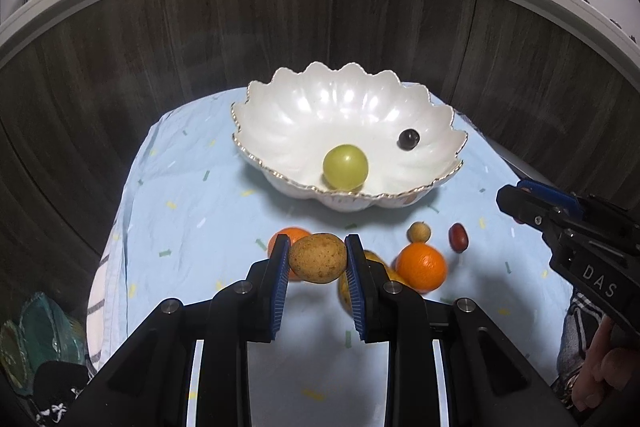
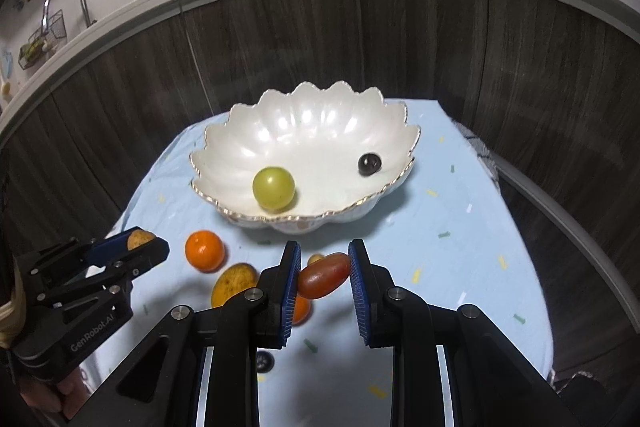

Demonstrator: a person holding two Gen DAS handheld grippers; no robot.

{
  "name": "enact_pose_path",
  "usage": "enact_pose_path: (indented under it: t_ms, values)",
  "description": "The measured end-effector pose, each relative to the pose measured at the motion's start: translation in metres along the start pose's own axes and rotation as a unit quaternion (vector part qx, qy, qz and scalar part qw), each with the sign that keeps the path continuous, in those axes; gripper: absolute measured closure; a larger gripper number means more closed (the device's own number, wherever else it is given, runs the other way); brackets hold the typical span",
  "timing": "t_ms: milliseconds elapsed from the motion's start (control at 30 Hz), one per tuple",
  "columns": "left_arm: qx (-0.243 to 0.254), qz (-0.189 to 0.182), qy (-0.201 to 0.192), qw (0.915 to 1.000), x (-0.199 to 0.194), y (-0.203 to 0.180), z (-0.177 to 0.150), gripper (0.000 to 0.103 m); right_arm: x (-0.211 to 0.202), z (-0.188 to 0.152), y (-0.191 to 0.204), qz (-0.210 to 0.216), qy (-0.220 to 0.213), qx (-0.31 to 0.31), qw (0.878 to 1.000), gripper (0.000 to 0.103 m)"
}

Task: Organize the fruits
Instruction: 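Carry the kiwi in the left tool and date in the right tool over the white bowl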

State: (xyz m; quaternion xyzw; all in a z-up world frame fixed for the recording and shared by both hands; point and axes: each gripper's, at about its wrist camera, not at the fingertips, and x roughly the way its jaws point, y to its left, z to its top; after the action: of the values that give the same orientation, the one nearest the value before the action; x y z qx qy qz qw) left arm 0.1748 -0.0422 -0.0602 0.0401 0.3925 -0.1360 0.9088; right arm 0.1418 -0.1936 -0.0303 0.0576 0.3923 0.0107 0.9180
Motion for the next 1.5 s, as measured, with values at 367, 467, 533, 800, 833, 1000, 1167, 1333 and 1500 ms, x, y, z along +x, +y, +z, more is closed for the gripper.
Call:
enact_pose_path:
  t_ms: [367,467,533,800,833,1000,1167,1333,1500]
  values:
    - [0.008,0.000,-0.020,0.9998,-0.001,-0.001,0.031,0.076,-0.003,0.031,-0.005,-0.007,-0.030,0.006,1.000,0.077]
    - [0.007,0.001,-0.024,0.9997,0.001,0.001,0.040,0.076,-0.001,0.042,-0.006,-0.008,-0.038,0.006,0.999,0.077]
    - [0.008,0.001,-0.027,0.9996,0.003,0.002,0.046,0.076,0.001,0.049,-0.006,-0.009,-0.043,0.006,0.999,0.077]
    - [0.015,0.005,-0.037,0.9992,0.021,0.006,0.068,0.076,0.019,0.068,-0.011,-0.013,-0.050,0.010,0.999,0.077]
    - [0.014,0.004,-0.036,0.9992,0.024,0.007,0.071,0.076,0.022,0.069,-0.012,-0.013,-0.050,0.011,0.999,0.077]
    - [0.015,0.003,-0.038,0.9992,0.039,0.008,0.082,0.076,0.035,0.078,-0.016,-0.015,-0.049,0.014,0.999,0.077]
    - [0.018,0.003,-0.042,0.9990,0.051,0.009,0.094,0.076,0.048,0.089,-0.019,-0.016,-0.051,0.016,0.998,0.077]
    - [0.016,0.002,-0.042,0.9990,0.065,0.013,0.105,0.076,0.061,0.101,-0.021,-0.019,-0.056,0.015,0.998,0.077]
    - [0.018,0.003,-0.044,0.9989,0.078,0.017,0.116,0.076,0.076,0.114,-0.024,-0.019,-0.059,0.016,0.998,0.077]
